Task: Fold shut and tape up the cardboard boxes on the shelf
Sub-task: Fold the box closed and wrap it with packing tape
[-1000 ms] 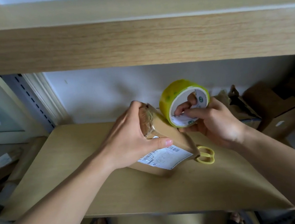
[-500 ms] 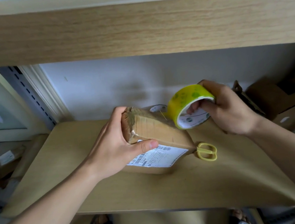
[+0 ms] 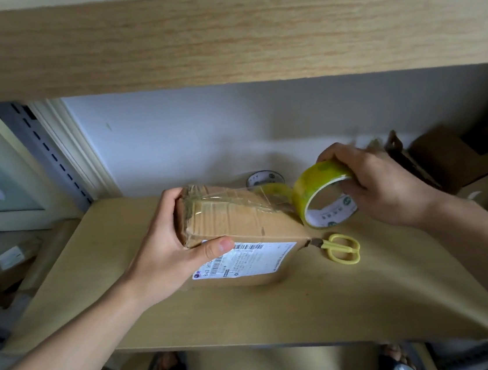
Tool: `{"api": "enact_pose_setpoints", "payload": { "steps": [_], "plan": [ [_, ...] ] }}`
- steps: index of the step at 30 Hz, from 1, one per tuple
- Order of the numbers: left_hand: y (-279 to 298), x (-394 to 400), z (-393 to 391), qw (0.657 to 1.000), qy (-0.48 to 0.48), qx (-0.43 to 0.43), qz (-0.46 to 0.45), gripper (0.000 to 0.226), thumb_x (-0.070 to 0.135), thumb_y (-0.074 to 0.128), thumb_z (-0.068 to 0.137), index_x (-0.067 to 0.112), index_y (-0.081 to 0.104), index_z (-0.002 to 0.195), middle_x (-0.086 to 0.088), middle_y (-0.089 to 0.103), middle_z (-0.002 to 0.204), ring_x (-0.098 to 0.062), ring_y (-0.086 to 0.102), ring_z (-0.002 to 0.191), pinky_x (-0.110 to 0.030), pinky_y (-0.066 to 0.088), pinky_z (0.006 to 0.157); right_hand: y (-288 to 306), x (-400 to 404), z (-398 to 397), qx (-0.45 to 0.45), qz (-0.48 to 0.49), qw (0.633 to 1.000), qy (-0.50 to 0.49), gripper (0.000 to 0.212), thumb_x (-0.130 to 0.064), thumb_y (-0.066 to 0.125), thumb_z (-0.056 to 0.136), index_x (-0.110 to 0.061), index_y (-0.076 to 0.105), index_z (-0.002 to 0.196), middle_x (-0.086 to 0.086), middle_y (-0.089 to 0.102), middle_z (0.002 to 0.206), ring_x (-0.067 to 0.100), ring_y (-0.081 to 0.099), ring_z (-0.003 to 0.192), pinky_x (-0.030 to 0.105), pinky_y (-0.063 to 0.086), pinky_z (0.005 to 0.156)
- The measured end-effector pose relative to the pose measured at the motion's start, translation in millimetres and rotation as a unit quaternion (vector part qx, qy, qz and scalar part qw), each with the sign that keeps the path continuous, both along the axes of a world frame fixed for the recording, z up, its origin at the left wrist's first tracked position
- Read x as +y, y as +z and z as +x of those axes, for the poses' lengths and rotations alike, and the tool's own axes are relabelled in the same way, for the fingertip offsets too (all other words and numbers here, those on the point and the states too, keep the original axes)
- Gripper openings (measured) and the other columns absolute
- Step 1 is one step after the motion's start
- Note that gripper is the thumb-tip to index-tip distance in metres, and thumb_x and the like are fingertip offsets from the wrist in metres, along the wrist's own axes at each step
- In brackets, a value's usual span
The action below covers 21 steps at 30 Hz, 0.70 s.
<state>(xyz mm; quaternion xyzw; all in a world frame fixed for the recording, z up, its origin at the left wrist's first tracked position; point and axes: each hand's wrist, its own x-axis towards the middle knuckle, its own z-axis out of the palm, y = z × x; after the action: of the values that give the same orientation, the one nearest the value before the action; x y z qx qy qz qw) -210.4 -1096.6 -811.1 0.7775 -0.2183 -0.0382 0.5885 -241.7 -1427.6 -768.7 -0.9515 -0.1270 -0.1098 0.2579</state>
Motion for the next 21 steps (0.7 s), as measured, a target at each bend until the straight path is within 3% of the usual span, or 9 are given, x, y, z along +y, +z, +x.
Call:
{"api": "enact_pose_setpoints", "payload": {
  "steps": [3, 5, 7, 9, 11, 13, 15, 18, 21],
  "plan": [
    [-6.5, 8.4, 3.4, 1.0, -0.002, 0.013, 0.003, 0.087, 0.042, 0.092, 0.056, 0.024, 0.05, 0.129, 0.005, 0.07, 0.12, -0.011, 0.068, 0.112, -0.016, 0.051, 0.088, -6.6, -1.3, 2.9, 0.027, 0.111, 0.993, 0.0, 0.021, -0.002, 0.062, 0.097, -0.022, 0.062, 0.105, -0.007, 0.066, 0.083, 0.009, 0.063, 0.08, 0.033, 0.052, 0.072],
    [-10.0, 14.5, 4.9, 1.0, 0.006, 0.013, 0.019, 0.097, 0.049, 0.094, 0.053, 0.028, 0.047, 0.135, 0.007, 0.069, 0.124, -0.011, 0.067, 0.116, -0.017, 0.051, 0.091, -8.6, 2.1, 3.6, 0.04, 0.187, 0.982, 0.005, 0.004, -0.021, 0.066, 0.097, -0.019, 0.063, 0.098, -0.007, 0.064, 0.076, 0.01, 0.058, 0.072, 0.031, 0.049, 0.067],
    [-11.1, 21.2, 5.4, 0.999, 0.014, 0.013, 0.046, 0.112, 0.055, 0.094, 0.051, 0.04, 0.037, 0.146, 0.023, 0.062, 0.128, -0.002, 0.06, 0.123, -0.015, 0.047, 0.097, -11.1, 6.9, 4.3, 0.051, 0.256, 0.965, 0.02, 0.023, -0.029, 0.069, 0.088, -0.009, 0.062, 0.095, -0.012, 0.062, 0.071, 0.003, 0.055, 0.068, 0.019, 0.044, 0.064],
    [-8.8, 26.9, 4.9, 0.997, 0.0, 0.015, 0.078, 0.12, 0.049, 0.095, 0.057, 0.052, 0.023, 0.153, 0.038, 0.056, 0.128, 0.01, 0.052, 0.127, -0.01, 0.041, 0.102, -12.5, 10.7, 4.6, 0.079, 0.306, 0.948, 0.039, 0.03, -0.024, 0.071, 0.084, 0.001, 0.06, 0.095, -0.011, 0.06, 0.07, 0.004, 0.053, 0.068, 0.017, 0.041, 0.064],
    [-7.0, 32.9, 6.0, 0.993, -0.022, 0.015, 0.114, 0.117, 0.043, 0.097, 0.064, 0.052, 0.022, 0.154, 0.035, 0.057, 0.131, 0.008, 0.053, 0.128, -0.016, 0.041, 0.106, -14.7, 13.4, 5.2, 0.112, 0.323, 0.938, 0.062, 0.03, -0.021, 0.071, 0.084, 0.002, 0.061, 0.099, -0.002, 0.062, 0.075, 0.008, 0.058, 0.075, 0.019, 0.044, 0.069],
    [-5.3, 39.3, 8.0, 0.986, -0.035, -0.001, 0.164, 0.104, 0.05, 0.094, 0.065, 0.051, 0.032, 0.149, 0.029, 0.057, 0.134, 0.003, 0.054, 0.129, -0.026, 0.043, 0.108, -15.5, 16.8, 6.1, 0.131, 0.327, 0.932, 0.081, 0.027, -0.02, 0.069, 0.087, 0.0, 0.063, 0.105, 0.011, 0.07, 0.086, 0.013, 0.067, 0.085, 0.023, 0.05, 0.079],
    [-4.2, 44.2, 9.8, 0.978, -0.048, -0.009, 0.205, 0.091, 0.051, 0.093, 0.067, 0.049, 0.04, 0.14, 0.028, 0.057, 0.131, 0.002, 0.054, 0.126, -0.028, 0.046, 0.105, -14.6, 21.4, 7.2, 0.136, 0.326, 0.931, 0.096, 0.026, -0.019, 0.064, 0.093, 0.002, 0.059, 0.107, 0.013, 0.071, 0.084, 0.016, 0.069, 0.083, 0.023, 0.052, 0.08],
    [-3.1, 46.8, 10.8, 0.97, -0.059, -0.012, 0.235, 0.085, 0.052, 0.087, 0.068, 0.048, 0.037, 0.137, 0.032, 0.054, 0.127, 0.005, 0.052, 0.124, -0.017, 0.044, 0.098, -8.9, 26.2, 10.1, 0.103, 0.296, 0.945, 0.098, 0.02, -0.02, 0.061, 0.095, -0.001, 0.056, 0.101, 0.0, 0.063, 0.074, 0.01, 0.059, 0.072, 0.019, 0.048, 0.068],
    [-5.2, 45.6, 11.6, 0.965, -0.068, -0.03, 0.252, 0.088, 0.055, 0.083, 0.072, 0.044, 0.03, 0.141, 0.034, 0.045, 0.134, 0.014, 0.043, 0.127, -0.001, 0.035, 0.094, -3.9, 25.5, 13.1, 0.072, 0.258, 0.958, 0.104, 0.013, -0.016, 0.063, 0.095, -0.005, 0.058, 0.101, -0.008, 0.058, 0.076, 0.005, 0.054, 0.072, 0.017, 0.045, 0.067]
  ]
}}
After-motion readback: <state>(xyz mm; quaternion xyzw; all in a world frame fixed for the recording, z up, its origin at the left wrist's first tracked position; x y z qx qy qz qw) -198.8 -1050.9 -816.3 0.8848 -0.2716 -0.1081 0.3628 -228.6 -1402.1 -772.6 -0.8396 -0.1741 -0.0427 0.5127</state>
